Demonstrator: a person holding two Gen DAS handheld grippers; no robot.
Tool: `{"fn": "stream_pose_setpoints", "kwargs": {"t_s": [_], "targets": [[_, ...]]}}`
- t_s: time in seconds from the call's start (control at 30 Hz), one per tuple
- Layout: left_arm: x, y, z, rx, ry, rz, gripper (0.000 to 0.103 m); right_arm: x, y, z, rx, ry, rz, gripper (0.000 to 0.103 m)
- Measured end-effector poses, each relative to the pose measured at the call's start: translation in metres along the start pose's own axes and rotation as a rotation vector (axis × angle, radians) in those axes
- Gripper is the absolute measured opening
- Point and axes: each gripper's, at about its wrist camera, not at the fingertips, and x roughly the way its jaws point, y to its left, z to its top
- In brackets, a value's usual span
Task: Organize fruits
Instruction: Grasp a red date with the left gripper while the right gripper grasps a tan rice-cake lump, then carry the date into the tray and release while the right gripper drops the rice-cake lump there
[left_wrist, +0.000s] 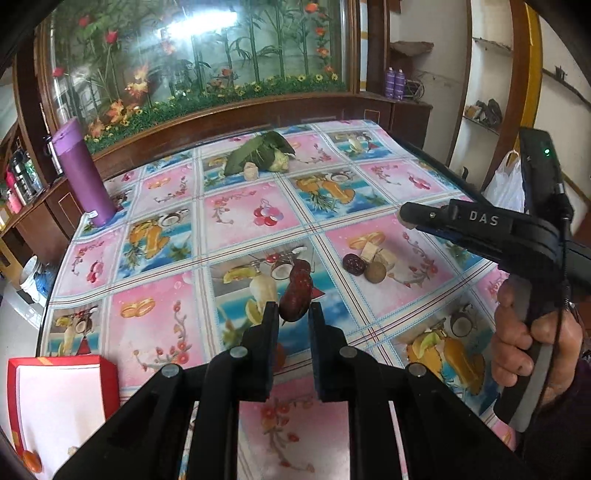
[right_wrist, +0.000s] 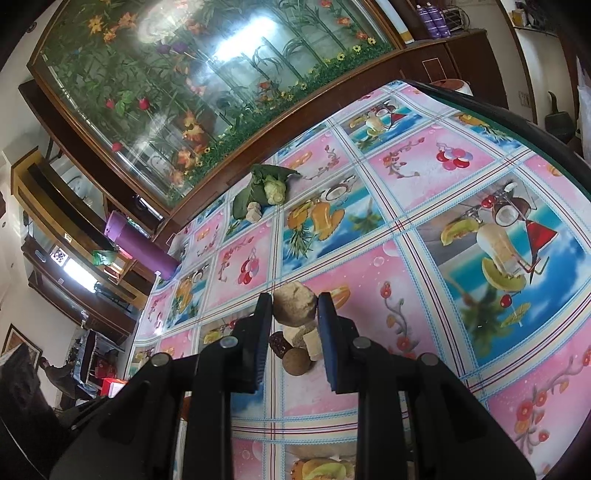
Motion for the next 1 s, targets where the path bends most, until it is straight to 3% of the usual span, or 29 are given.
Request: {"fn": "stream_pose_setpoints", "kwargs": {"t_s": [0.33, 0.53, 0.67, 0.8, 1.0], "targets": [[-0.105, 0.068, -0.059, -0.153, -0.156, 0.184, 0.014, -0.002, 0.022, -0.015, -0.13, -0.045, -0.039, 0.027], [-0.147, 0.132, -0.106, -0.286, -0.179, 0.319, 0.014, -0.003, 0.058, -0.04, -0.249, -0.058, -0.059, 0.027], [-0.165, 0.172, -0.133, -0.371, -0.183, 0.392, 0.014, -0.003, 0.119, -0.077, -0.334, -0.004, 0.062, 0.027], [-0.178, 0.197, -0.156, -0.422, -0.182, 0.435, 0.014, 0.006, 0.194, -0.122, -0.432, 0.13, 0.221, 0.027], [-0.172, 0.21, -0.184, -0.461, -0.144, 0.408, 0.014, 0.008, 0.282, -0.179, -0.54, 0.27, 0.404, 0.027]]}}
